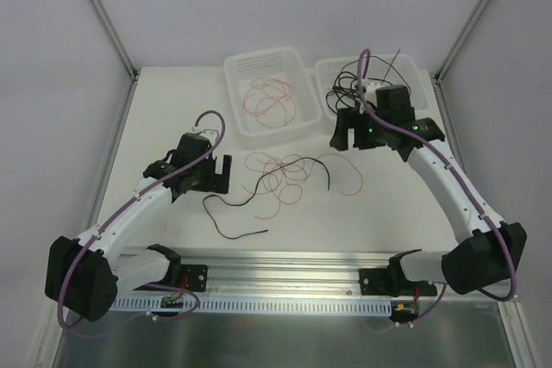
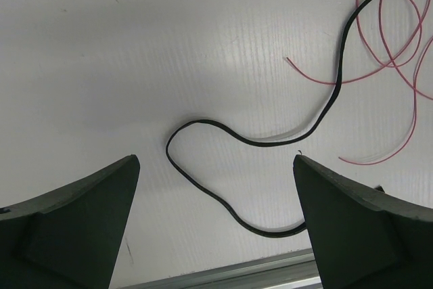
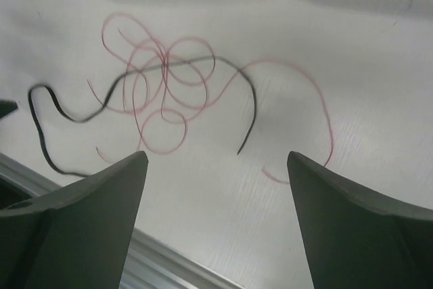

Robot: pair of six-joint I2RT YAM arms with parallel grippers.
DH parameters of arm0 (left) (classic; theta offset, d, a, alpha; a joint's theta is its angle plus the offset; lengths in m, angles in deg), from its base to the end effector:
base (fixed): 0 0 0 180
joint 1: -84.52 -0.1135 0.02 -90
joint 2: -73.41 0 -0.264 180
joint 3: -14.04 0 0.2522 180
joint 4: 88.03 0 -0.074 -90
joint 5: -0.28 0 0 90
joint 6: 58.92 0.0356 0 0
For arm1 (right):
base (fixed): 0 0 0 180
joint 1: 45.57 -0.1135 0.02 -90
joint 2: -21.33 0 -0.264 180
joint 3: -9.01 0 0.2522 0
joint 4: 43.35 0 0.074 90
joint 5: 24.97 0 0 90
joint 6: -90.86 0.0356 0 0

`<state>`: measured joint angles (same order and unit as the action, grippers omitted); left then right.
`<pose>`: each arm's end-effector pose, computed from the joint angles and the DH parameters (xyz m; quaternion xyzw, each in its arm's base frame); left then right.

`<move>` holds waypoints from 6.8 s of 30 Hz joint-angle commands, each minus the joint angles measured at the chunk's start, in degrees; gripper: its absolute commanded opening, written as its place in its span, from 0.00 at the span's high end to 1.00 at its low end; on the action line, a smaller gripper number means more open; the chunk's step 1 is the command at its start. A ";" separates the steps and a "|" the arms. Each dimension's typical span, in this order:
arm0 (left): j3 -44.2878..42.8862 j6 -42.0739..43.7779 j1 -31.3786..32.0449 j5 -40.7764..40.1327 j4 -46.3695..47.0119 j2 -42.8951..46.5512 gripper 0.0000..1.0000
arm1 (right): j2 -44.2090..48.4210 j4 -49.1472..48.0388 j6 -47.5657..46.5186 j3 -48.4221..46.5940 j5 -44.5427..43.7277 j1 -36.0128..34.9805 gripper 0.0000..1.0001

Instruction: Untangle the cables

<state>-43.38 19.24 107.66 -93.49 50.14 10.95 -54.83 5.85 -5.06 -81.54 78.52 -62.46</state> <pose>0.2069 -0.0859 0.2455 0.0795 0.9262 -0.0812 0.3596 0.2754 0.0923 0.3705 -0.2274 0.8520 0.1476 0.4480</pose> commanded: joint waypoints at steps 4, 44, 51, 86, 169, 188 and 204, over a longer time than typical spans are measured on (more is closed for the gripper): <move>-0.64 -0.47 -0.64 3.68 0.74 -2.31 0.03 | 3.22 -0.36 1.25 13.24 -4.18 -10.88 0.12; -7.93 -3.46 23.01 9.73 0.57 -13.24 1.00 | 19.30 -7.05 10.30 25.91 -11.75 -27.68 0.01; -14.69 -3.11 23.09 16.94 -1.19 -1.54 1.00 | 20.17 -13.72 14.00 26.08 -6.21 -27.76 0.00; -34.03 -5.92 23.18 32.69 -2.78 0.93 1.00 | 15.95 -38.69 1.96 26.08 7.51 -31.54 0.00; -18.15 -2.51 7.01 11.95 1.88 6.65 0.01 | 12.29 -19.09 -12.37 4.30 -9.45 -2.64 0.99; -5.47 7.44 4.29 1.40 3.20 -3.02 0.01 | -33.41 -38.52 -10.10 -34.46 -7.96 13.62 0.96; -5.38 6.48 4.29 3.07 3.03 -4.34 0.01 | -25.90 -40.02 -0.15 -11.28 -9.81 16.53 0.24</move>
<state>-48.52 25.14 112.53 -90.38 52.54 6.04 -93.69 -30.69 -5.36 -93.10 68.84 -45.47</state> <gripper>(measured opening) 0.992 0.762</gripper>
